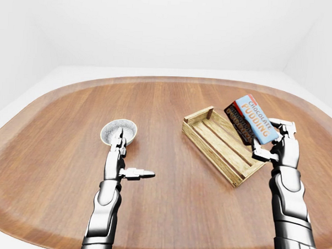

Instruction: Pick up the chocolate pudding and put it in the tray.

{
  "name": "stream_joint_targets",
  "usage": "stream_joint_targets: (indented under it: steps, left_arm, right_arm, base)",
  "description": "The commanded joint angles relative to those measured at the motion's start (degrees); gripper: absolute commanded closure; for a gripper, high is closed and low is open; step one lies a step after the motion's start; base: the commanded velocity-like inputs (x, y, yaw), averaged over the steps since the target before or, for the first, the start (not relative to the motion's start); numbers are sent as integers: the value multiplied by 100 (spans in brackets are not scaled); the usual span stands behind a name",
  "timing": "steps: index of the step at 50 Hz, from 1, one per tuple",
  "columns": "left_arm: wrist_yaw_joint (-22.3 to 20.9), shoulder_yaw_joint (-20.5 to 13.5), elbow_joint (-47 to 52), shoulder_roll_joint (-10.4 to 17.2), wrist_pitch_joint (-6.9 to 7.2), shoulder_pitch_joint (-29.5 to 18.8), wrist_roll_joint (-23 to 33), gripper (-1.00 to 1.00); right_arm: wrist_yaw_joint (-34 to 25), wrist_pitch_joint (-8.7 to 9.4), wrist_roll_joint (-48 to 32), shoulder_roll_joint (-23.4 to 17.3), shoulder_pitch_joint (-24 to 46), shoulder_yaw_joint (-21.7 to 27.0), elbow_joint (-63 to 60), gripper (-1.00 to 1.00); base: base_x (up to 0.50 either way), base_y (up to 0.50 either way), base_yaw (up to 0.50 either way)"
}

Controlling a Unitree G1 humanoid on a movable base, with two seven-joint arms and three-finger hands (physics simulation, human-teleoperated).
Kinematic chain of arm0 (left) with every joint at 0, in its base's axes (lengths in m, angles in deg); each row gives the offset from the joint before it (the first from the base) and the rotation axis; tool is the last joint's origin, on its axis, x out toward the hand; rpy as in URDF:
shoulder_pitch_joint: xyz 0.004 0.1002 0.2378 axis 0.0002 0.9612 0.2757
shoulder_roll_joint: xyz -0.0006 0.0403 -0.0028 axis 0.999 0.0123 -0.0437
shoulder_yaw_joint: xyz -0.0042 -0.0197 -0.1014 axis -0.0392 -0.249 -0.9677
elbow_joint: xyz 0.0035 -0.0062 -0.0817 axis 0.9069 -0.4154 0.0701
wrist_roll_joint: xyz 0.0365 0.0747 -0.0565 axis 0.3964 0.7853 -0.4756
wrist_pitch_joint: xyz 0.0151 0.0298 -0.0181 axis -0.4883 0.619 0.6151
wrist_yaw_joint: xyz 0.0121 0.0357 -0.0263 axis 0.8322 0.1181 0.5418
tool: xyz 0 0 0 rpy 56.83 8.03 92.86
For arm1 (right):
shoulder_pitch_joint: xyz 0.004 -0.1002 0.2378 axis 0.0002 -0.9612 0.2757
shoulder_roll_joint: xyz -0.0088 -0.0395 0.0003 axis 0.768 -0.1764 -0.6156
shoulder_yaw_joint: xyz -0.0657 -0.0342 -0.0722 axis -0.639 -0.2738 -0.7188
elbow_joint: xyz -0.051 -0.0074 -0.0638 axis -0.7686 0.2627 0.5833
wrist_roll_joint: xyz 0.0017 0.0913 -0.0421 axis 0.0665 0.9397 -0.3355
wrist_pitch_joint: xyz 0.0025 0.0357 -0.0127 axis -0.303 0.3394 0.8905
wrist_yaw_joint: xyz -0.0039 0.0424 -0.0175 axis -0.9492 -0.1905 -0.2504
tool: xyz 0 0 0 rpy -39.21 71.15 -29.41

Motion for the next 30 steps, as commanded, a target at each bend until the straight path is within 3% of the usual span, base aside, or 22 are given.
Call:
stream_joint_targets:
  steps: [1,15,30]
  left_arm:
    - [-32,21,57,-2,50,26,6,-100]
    - [-41,19,46,-1,28,39,4,-100]
    - [-22,7,-8,0,38,-14,-10,-100]
  right_arm:
    - [93,0,283,-113,-10,148,98,100]
    - [122,0,224,-154,58,106,446,100]
    - [387,0,-27,-384,893,-273,2059,100]
  base:
    - [0,0,0]
    - [0,0,0]
    - [0,0,0]
